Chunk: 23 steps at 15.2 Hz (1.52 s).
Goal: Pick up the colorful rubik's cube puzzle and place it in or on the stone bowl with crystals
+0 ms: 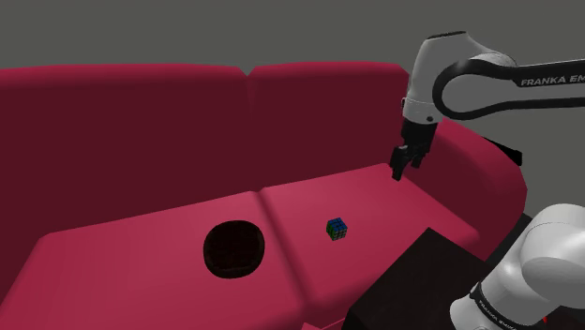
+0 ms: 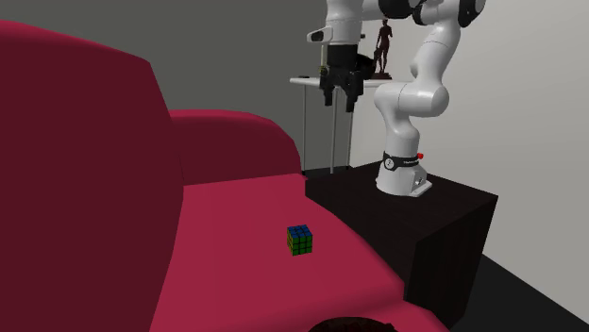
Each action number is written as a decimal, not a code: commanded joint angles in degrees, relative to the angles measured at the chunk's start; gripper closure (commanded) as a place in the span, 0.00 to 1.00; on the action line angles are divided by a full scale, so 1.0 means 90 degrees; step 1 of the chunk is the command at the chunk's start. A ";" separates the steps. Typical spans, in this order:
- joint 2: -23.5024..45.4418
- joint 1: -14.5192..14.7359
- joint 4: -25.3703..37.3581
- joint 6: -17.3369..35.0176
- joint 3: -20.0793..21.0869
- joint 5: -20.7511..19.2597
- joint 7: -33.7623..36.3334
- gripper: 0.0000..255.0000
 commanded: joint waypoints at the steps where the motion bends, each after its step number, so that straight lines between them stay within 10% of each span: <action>1: 0.0222 0.0020 -0.0267 0.0532 0.0020 0.0042 0.0055 0.00; 23: 0.5711 0.0064 0.0205 0.5828 0.0075 0.0206 0.0255 0.00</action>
